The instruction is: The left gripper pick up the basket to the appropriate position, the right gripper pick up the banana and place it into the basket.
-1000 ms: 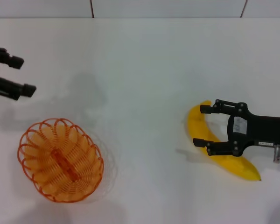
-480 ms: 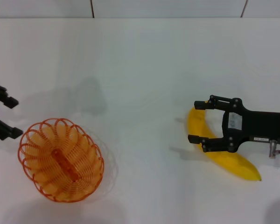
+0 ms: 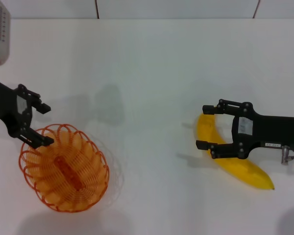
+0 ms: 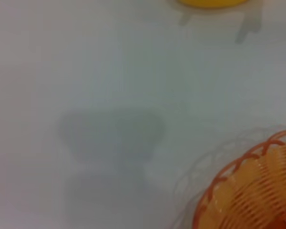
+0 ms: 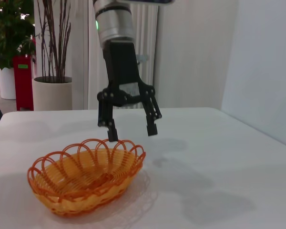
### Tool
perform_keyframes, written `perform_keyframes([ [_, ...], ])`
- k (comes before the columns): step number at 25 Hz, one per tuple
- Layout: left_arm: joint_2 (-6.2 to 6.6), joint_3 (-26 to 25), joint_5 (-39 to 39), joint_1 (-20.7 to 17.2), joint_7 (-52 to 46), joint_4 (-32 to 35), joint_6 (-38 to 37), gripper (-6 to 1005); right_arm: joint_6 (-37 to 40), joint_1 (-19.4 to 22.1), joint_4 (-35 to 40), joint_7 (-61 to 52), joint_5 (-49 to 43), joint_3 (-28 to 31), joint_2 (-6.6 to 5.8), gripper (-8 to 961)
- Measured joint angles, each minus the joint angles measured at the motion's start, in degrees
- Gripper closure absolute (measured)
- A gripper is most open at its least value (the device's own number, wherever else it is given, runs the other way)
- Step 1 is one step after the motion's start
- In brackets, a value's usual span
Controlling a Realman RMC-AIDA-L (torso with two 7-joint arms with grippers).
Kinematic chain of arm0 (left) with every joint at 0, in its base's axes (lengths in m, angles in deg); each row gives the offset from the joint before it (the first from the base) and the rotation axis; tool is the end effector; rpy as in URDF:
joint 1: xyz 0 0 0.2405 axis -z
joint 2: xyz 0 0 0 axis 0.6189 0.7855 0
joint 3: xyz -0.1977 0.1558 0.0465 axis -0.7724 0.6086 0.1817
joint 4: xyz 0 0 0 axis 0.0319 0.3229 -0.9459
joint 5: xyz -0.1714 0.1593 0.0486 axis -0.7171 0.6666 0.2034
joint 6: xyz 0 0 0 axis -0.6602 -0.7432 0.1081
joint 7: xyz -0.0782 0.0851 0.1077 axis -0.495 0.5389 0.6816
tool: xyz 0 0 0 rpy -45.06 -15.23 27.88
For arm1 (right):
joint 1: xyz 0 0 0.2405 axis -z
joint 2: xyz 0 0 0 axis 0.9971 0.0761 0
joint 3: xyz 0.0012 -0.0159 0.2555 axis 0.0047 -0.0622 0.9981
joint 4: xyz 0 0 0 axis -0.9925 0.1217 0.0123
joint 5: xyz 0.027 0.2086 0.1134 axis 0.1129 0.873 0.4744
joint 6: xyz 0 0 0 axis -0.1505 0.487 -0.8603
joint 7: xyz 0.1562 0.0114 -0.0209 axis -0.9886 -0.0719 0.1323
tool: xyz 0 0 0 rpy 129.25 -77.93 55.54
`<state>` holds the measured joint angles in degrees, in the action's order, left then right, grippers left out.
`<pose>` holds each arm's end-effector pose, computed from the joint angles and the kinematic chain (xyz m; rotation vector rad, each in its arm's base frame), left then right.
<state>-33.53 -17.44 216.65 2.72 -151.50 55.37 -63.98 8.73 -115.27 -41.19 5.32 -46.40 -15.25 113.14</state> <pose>-0.2358 0.4067 0.0516 -2.9436 -0.1348 0.5231 0.3140 0.3178 -0.0290 -2.7468 0.1455 0.6533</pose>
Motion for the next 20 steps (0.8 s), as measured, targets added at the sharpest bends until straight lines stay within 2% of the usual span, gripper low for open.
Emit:
perform_keyframes([
  [7,-1.23,0.26,0.12,1.59,2.12,-4.1,3.47,124,-0.02,-0.07,0.0,-0.03,0.04,0.0,0.0,101],
  [20,-2.51,3.65,1.96,1.64,1.33,-5.25,6.06,123,-0.16,-0.17,0.0,-0.03,0.09,0.0,0.0,101],
])
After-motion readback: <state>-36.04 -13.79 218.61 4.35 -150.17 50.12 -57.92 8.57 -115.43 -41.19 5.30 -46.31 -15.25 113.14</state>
